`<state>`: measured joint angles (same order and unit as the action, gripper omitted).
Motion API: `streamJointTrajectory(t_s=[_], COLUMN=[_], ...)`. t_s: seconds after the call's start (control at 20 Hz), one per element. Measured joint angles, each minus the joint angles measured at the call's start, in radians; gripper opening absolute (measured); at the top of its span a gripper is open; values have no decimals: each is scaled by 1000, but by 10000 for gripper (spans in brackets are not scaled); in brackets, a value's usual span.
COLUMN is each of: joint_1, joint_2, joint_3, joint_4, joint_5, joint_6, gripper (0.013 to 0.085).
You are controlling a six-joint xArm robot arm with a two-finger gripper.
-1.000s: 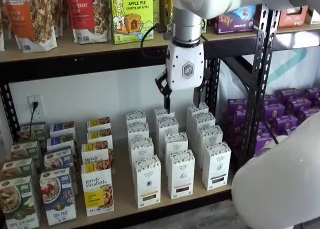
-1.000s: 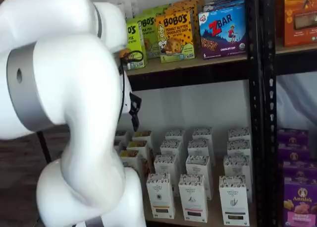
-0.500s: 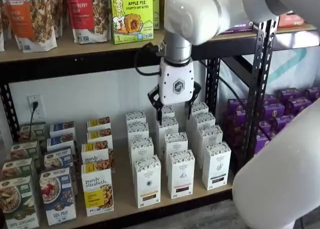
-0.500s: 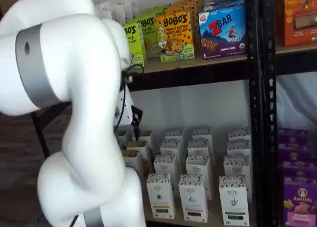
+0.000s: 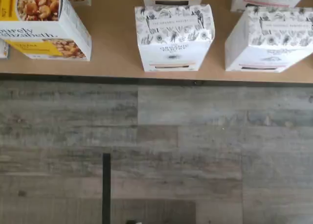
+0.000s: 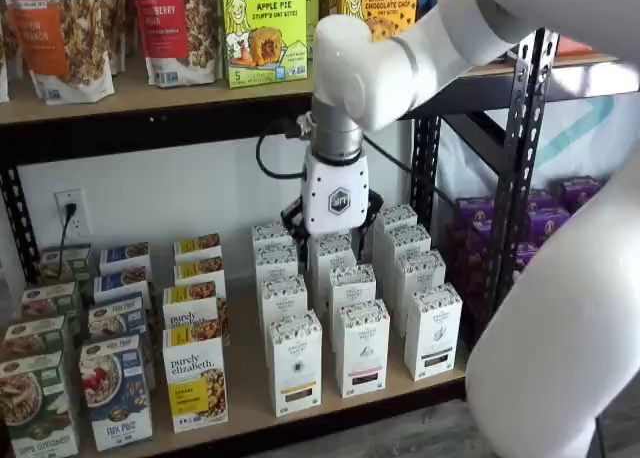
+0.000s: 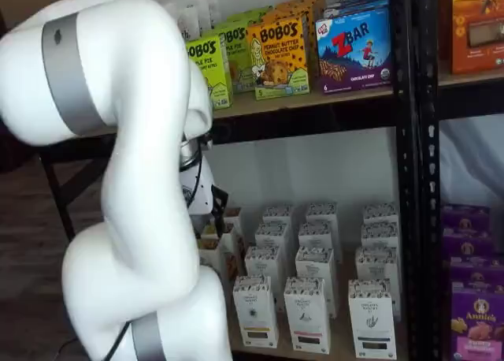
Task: Pick up the white box with a yellow strip in the middle, on the bottom shelf, the fourth box from the left
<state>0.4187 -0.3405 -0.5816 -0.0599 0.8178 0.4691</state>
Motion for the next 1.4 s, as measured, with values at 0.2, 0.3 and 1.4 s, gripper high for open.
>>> streamJointTrajectory(t_s=[0.2, 0.3, 1.4], joint_1=[-7, -15, -68], joint_2=[61, 87, 453], joint_3=[-8, -13, -155], joint_4=[-28, -38, -103], joint_5=[-67, -95, -326], joint_6=[16, 17, 30], gripper=[850, 850, 850])
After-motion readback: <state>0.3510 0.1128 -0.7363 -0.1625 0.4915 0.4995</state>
